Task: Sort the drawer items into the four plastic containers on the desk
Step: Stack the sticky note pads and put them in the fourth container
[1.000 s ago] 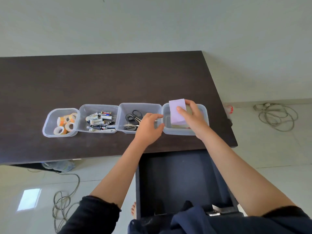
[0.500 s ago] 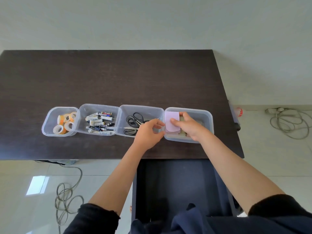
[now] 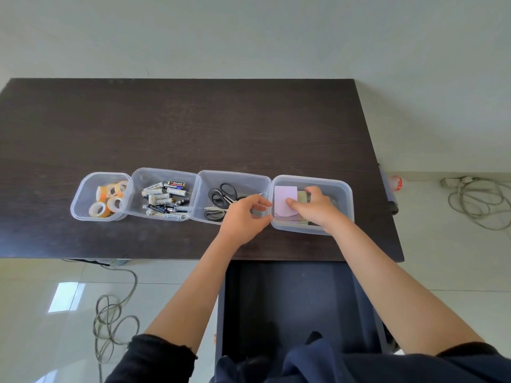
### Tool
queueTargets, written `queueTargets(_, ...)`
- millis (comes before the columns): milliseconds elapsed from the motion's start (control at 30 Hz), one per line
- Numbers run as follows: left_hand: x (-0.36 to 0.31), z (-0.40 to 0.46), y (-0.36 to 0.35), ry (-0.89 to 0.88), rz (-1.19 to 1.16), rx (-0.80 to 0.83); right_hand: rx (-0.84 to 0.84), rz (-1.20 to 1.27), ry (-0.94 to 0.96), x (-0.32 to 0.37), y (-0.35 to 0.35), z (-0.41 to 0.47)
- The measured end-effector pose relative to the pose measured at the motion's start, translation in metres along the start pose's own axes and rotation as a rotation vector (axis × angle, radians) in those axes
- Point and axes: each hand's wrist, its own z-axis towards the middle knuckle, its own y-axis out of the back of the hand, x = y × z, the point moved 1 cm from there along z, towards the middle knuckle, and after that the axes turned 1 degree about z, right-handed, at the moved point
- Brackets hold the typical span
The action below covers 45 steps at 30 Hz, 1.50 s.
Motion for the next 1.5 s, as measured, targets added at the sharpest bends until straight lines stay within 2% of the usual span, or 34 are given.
queueTargets(100,0.001,0.0,0.0,-0.006,0.0,-0.002,0.006,0.003,0.048,-0.001,0.002,-0.004)
queueTargets(333,0.0,0.001,0.0,-0.007,0.004,-0.001,-0.096,0.01,0.085,-0.009,-0.002,-0.004)
queueTargets(600,0.002,0.003,0.0,-0.02,0.001,-0.01,-0.063,-0.13,0.09,-0.005,-0.001,-0.003)
queueTargets(767,0.003,0.003,-0.001,-0.016,-0.005,-0.011,-0.015,-0.125,0.081,-0.005,0.0,-0.004)
queueTargets(933,0.004,0.003,-0.001,-0.024,-0.002,-0.009,-0.284,0.042,0.139,0.007,0.004,-0.016)
queueTargets(1100,0.004,0.003,-0.001,-0.022,0.003,0.004,-0.173,-0.037,0.1,0.021,-0.007,-0.013)
queueTargets(1267,0.003,0.002,-0.001,-0.017,0.001,0.007,-0.208,-0.065,0.112,0.021,-0.014,-0.009)
queueTargets(1500,0.002,0.002,-0.001,-0.01,0.004,0.012,-0.155,-0.14,0.121,0.019,-0.005,-0.014)
